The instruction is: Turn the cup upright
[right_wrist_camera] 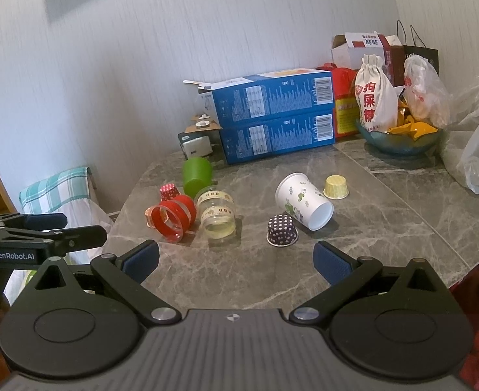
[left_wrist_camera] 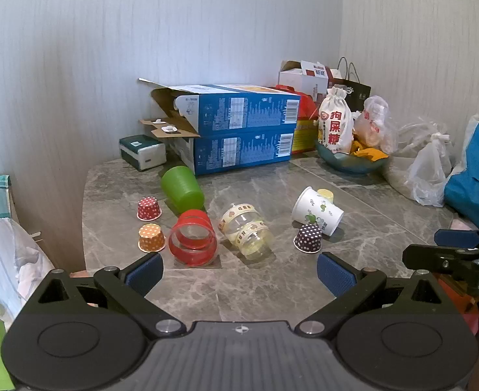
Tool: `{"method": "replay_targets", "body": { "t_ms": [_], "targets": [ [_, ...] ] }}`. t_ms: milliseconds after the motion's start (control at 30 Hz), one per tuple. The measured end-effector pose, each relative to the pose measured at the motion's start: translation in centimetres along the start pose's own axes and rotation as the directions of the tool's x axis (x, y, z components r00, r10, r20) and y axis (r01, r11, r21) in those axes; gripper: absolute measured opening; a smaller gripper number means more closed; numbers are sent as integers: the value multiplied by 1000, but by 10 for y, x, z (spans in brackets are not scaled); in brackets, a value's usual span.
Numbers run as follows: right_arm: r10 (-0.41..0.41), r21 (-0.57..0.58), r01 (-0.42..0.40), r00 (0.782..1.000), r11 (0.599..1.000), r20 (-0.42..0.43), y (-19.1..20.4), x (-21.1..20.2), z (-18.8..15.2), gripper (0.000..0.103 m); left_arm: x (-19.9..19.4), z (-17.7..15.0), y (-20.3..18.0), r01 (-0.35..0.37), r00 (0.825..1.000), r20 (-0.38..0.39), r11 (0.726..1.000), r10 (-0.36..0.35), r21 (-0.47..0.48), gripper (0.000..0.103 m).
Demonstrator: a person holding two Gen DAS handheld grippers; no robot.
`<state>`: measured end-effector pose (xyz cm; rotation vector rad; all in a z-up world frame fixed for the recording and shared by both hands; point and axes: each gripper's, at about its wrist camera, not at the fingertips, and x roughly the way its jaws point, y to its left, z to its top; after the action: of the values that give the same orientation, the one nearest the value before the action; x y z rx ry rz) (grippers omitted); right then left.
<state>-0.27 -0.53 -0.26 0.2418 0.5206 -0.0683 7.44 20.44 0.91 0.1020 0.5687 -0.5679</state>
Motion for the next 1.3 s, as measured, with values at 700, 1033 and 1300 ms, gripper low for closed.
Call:
{"method": "replay_targets", "body": {
  "t_ms": [700, 1033, 1300],
  "targets": [
    [2, -1, -2, 1000, 1000, -7, -3, 0, -1, 102, -2, 1, -2, 11, 1000, -5, 1000, -11, 0, 102],
    [1, 8, -1, 1000, 1000, -8, -5, -2, -1, 102, -3, 1, -4, 11, 1000, -6, 1000, -11, 1, 102],
    [-2, 10, 2, 1000, 1000, -11, -7, -1, -1, 102, -2, 1, -4, 11, 1000, -7, 1000, -11, 1, 102]
  ]
}}
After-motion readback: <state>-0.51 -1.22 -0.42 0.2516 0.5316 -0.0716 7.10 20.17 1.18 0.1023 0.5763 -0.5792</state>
